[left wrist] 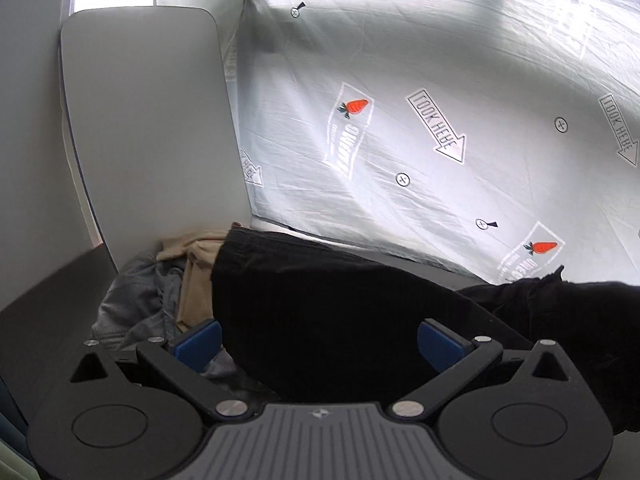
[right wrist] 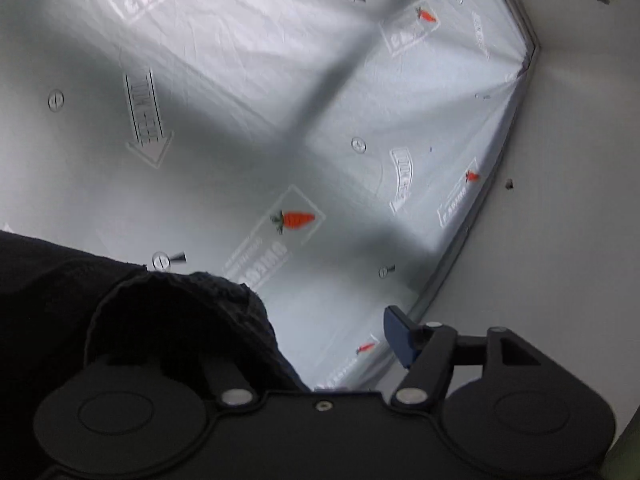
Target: Fold clothes
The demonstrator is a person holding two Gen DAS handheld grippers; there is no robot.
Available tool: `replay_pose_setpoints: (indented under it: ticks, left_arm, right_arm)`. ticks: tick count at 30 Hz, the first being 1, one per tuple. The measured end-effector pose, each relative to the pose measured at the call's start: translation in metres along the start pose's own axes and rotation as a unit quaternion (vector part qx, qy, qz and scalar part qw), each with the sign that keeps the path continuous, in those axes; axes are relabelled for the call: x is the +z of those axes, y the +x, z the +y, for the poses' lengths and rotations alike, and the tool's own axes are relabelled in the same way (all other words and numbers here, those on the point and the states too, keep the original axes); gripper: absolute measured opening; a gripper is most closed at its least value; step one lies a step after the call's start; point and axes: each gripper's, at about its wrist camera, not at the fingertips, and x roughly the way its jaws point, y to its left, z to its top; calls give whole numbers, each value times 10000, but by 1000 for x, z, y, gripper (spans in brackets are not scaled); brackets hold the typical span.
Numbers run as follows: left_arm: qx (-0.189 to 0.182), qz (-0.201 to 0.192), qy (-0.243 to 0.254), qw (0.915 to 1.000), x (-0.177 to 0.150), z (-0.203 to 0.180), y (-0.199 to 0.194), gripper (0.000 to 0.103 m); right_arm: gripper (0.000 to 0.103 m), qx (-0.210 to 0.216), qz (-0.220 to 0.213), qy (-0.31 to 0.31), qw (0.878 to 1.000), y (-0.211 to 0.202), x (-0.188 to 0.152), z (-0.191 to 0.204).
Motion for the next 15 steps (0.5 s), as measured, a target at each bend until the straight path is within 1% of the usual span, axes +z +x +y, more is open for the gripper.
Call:
replay_pose_setpoints:
  ticks: [1,2,3,4,6,7,8,11,12,14,15]
  left_arm:
    - [-80,112,29,9999,-10,-13,0,103]
    - [-161,223,57,9996,-19,-26,0,103]
    - [-182,277,133,9994,-29,-37,-3,103]
    - [-173,305,208,9992,-35,-45,-6,103]
    - [-97,377,424,9983,-50,-64,-7,103]
    - [-94,439,480,9978,-55,-74,-7,103]
    - [-111,509,483,9975,-59,-81,-9,103]
    - [-164,634,431,9969,-62,-98,-12,103]
    - [-159,625,422,9970,-62,-102,-14,103]
    - [-182,572,466,9971,-62,-110,-18,103]
    - [-219,540,524,9969,-62,-114,-20,103]
  right_arm:
    - [72,349,806,-35,9961,28,-32,-13]
    - [72,758,1606,76,9841,50,-66,-23]
    - [69,1110,2278,269,9670,65,-98,-28]
    - [68,1329,2771,474,9504,72,-132,-31]
    - [68,1684,3252,565,9288,57,-195,-26]
    - [68,1855,3348,502,9225,45,-219,-22]
    - [69,1986,3354,417,9199,31,-233,-17]
    - [69,2356,3350,344,9116,-7,-265,-6]
    - [69,2545,3313,375,9078,-14,-263,-2]
    - [70,2989,3070,219,9033,-25,-255,6]
    - [73,3197,2892,70,9023,-29,-251,9]
